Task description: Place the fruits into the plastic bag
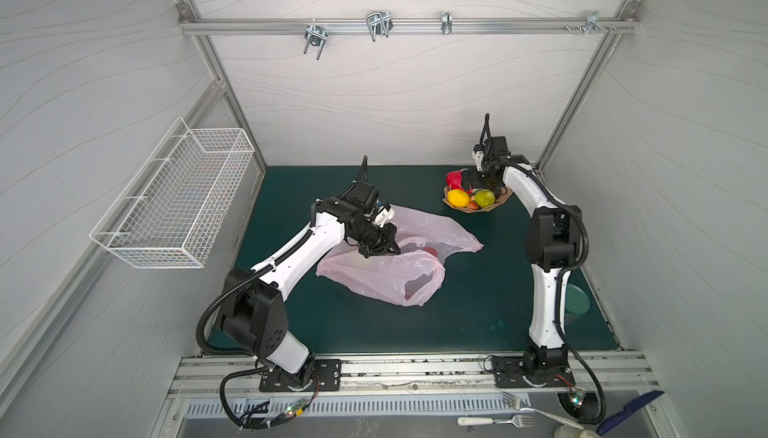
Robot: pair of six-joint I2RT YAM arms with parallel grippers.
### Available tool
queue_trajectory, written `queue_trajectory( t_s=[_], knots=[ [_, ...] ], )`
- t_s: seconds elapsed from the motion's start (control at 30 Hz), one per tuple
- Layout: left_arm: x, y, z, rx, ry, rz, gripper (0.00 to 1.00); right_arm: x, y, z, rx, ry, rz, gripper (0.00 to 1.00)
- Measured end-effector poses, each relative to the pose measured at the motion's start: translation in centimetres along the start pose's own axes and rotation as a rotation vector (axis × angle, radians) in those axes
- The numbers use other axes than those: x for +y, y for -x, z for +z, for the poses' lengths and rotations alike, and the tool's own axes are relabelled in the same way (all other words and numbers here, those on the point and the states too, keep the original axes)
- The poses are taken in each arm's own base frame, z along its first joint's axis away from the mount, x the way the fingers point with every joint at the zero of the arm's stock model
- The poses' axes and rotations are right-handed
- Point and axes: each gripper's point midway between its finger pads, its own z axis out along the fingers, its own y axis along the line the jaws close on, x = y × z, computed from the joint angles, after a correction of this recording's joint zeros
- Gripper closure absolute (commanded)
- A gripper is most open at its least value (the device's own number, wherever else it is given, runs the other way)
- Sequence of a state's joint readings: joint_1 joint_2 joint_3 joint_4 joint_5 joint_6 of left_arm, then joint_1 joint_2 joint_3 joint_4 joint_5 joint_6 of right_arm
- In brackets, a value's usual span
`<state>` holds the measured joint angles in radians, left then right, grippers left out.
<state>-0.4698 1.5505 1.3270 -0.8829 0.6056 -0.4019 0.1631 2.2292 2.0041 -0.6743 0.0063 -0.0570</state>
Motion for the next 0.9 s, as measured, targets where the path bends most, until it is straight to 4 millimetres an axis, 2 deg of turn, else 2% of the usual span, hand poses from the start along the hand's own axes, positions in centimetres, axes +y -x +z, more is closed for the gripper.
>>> queue_trajectory(
  t_s=[0.07, 0.17, 0.37, 0.63, 0.9],
  knots=[
    [0.0, 0.0, 0.0, 0.0, 0.0, 0.001, 1.0, -0.1, -1.1, 0.7, 0.022, 0.006, 0.011, 0.01],
    [0.0, 0.0, 0.0, -0.001, 0.0, 0.003, 1.0, -0.1, -1.6, 1.0, 0.029, 0.019, 0.026, 0.01],
    [0.0, 0.0, 0.0, 0.0, 0.0, 0.003, 1.0, -0.8, -3.7, -0.2, 0.027, 0.011, 0.068, 0.01],
    [0.0, 0.0, 0.0, 0.0, 0.001, 0.004, 1.0, -2.8, -6.7, -1.6, 0.015, -0.003, 0.181, 0.01],
    [0.0, 0.0, 0.0, -0.002, 0.002, 0.005, 1.0, -3.1, -9.5, -2.4, 0.044, -0.002, 0.253, 0.01]
  ],
)
